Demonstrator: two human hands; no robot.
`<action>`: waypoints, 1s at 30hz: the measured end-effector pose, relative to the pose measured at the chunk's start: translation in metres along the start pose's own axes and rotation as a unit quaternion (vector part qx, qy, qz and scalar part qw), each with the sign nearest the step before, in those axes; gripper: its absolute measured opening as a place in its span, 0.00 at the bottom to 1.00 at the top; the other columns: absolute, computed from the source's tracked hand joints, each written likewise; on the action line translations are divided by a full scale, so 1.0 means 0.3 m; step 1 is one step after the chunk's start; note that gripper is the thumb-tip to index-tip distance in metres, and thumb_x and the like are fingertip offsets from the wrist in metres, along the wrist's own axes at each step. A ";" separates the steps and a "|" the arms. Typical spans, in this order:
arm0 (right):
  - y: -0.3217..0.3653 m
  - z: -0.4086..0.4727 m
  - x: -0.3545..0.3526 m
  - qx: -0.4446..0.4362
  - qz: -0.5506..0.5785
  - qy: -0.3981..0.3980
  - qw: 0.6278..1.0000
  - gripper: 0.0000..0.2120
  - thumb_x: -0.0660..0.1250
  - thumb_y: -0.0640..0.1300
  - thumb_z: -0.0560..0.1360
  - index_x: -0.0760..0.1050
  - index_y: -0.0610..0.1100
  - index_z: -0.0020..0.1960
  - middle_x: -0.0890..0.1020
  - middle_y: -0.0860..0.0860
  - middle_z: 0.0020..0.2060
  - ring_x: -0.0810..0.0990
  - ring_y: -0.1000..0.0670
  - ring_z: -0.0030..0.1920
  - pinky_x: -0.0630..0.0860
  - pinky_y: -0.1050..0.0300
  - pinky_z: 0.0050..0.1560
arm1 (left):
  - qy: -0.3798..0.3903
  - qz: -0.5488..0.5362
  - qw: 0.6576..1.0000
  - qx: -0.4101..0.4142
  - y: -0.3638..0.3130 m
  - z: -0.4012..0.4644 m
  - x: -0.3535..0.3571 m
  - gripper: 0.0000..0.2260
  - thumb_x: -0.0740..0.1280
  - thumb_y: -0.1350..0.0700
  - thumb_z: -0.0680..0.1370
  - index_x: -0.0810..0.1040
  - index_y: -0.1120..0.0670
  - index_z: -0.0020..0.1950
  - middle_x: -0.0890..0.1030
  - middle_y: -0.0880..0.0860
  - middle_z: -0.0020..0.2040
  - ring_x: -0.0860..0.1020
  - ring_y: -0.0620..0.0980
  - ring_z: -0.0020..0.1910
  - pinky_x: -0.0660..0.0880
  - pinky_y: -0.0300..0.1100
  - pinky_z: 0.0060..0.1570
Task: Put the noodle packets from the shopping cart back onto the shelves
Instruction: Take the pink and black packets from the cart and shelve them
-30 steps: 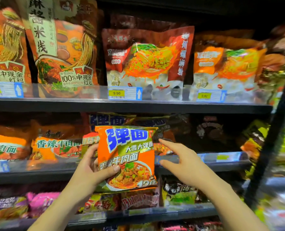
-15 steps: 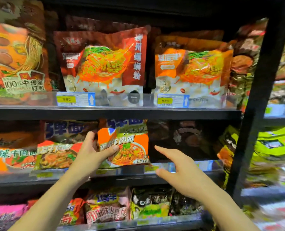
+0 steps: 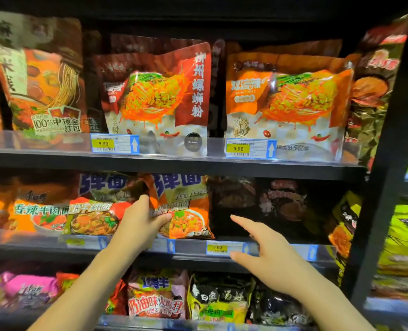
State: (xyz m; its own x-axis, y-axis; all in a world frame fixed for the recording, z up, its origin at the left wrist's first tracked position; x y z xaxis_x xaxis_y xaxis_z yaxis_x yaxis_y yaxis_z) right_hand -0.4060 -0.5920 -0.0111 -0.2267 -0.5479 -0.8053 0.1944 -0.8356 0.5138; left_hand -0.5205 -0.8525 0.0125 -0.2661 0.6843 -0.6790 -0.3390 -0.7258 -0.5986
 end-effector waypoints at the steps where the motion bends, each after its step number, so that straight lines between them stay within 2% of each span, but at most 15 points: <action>1: -0.004 0.001 -0.004 -0.001 0.003 0.000 1.000 0.35 0.69 0.57 0.79 0.54 0.69 0.79 0.68 0.64 0.71 0.66 0.59 0.72 0.68 0.56 0.71 | 0.023 0.023 0.999 -0.008 -0.002 0.003 0.003 0.18 0.76 0.48 0.75 0.67 0.52 0.42 0.75 0.51 0.40 0.74 0.50 0.38 0.66 0.43 0.34; 5: -0.016 -0.002 -0.010 -0.006 0.009 0.001 1.000 0.35 0.70 0.57 0.79 0.53 0.69 0.78 0.68 0.64 0.69 0.66 0.59 0.71 0.70 0.56 0.69 | 0.086 0.088 0.992 -0.036 -0.009 0.002 0.010 0.15 0.76 0.51 0.76 0.69 0.51 0.42 0.75 0.49 0.40 0.72 0.45 0.37 0.64 0.39 0.32; 11: -0.052 -0.016 -0.015 -0.009 0.014 0.006 1.000 0.36 0.69 0.59 0.78 0.53 0.71 0.78 0.68 0.66 0.68 0.66 0.60 0.71 0.69 0.55 0.70 | 0.099 0.141 0.983 -0.056 -0.040 -0.032 -0.029 0.15 0.78 0.46 0.73 0.74 0.51 0.46 0.81 0.50 0.47 0.77 0.47 0.42 0.72 0.41 0.38; 13: -0.063 -0.027 -0.021 -0.008 0.013 0.005 1.000 0.36 0.70 0.59 0.78 0.54 0.70 0.78 0.68 0.66 0.69 0.66 0.60 0.72 0.69 0.55 0.71 | 0.075 0.158 0.984 -0.028 -0.062 -0.068 -0.049 0.22 0.78 0.43 0.72 0.78 0.54 0.58 0.83 0.52 0.56 0.80 0.51 0.51 0.77 0.45 0.47; 15: -0.071 -0.040 -0.030 -0.004 0.005 0.000 1.000 0.36 0.70 0.59 0.77 0.55 0.68 0.78 0.68 0.65 0.69 0.67 0.60 0.71 0.70 0.57 0.69 | 0.073 0.193 0.978 -0.009 -0.072 -0.111 -0.056 0.38 0.76 0.38 0.70 0.70 0.53 0.74 0.77 0.52 0.67 0.77 0.53 0.64 0.78 0.49 0.58; 16: -0.073 -0.044 -0.035 0.001 -0.003 -0.002 1.000 0.36 0.71 0.59 0.77 0.55 0.68 0.79 0.68 0.64 0.70 0.67 0.60 0.70 0.70 0.58 0.68 | 0.071 0.212 0.975 -0.006 -0.075 -0.132 -0.058 0.42 0.76 0.36 0.70 0.65 0.52 0.77 0.74 0.52 0.70 0.75 0.54 0.67 0.77 0.51 0.60; 17: -0.074 -0.051 -0.039 0.008 -0.012 -0.003 1.000 0.37 0.71 0.59 0.77 0.55 0.67 0.79 0.67 0.63 0.72 0.67 0.59 0.71 0.70 0.58 0.68 | 0.066 0.226 0.972 -0.004 -0.077 -0.149 -0.059 0.44 0.75 0.35 0.69 0.62 0.51 0.78 0.71 0.53 0.71 0.74 0.55 0.67 0.77 0.51 0.59; 19: -0.074 -0.065 -0.045 0.020 -0.033 -0.006 0.999 0.38 0.71 0.59 0.76 0.54 0.66 0.80 0.64 0.62 0.75 0.65 0.57 0.74 0.69 0.55 0.71 | 0.060 0.232 0.971 0.012 -0.082 -0.170 -0.058 0.41 0.76 0.34 0.68 0.64 0.49 0.74 0.71 0.52 0.65 0.75 0.56 0.63 0.78 0.52 0.54; 21: -0.076 -0.081 -0.050 0.043 -0.054 -0.011 0.998 0.39 0.71 0.61 0.76 0.53 0.67 0.80 0.62 0.59 0.78 0.63 0.54 0.76 0.69 0.50 0.73 | 0.096 0.221 0.970 0.039 -0.095 -0.186 -0.044 0.38 0.76 0.34 0.67 0.66 0.46 0.71 0.71 0.50 0.62 0.75 0.54 0.61 0.78 0.51 0.53; 25: -0.092 -0.138 -0.071 0.120 -0.107 -0.012 0.987 0.42 0.70 0.65 0.74 0.50 0.67 0.80 0.58 0.55 0.80 0.61 0.50 0.79 0.71 0.44 0.72 | 0.207 0.237 0.944 0.100 -0.118 -0.216 0.014 0.42 0.74 0.30 0.66 0.61 0.40 0.75 0.69 0.46 0.70 0.72 0.51 0.67 0.77 0.51 0.56; 30: -0.089 -0.250 -0.114 0.217 -0.182 -0.012 0.959 0.43 0.68 0.68 0.73 0.48 0.67 0.80 0.58 0.53 0.80 0.60 0.46 0.78 0.71 0.40 0.70 | 0.258 0.248 0.919 0.163 -0.162 -0.244 0.046 0.42 0.72 0.32 0.69 0.59 0.43 0.78 0.67 0.47 0.73 0.69 0.51 0.71 0.74 0.48 0.57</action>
State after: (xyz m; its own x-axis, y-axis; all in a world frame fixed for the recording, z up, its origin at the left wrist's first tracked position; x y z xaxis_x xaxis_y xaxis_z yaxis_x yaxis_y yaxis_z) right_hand -0.3317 -0.5478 -0.0196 -0.2281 -0.2130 -0.9501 -0.3155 -0.9069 0.2791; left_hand -0.4416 -0.8131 0.0010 -0.0265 0.0886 -0.9957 -0.5667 -0.8218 -0.0580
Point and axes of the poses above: each hand's wrist, its own z-axis towards the middle knuckle, its own x-axis out of the palm, y = z × x, the point moved 6 cm from there along z, towards the middle knuckle
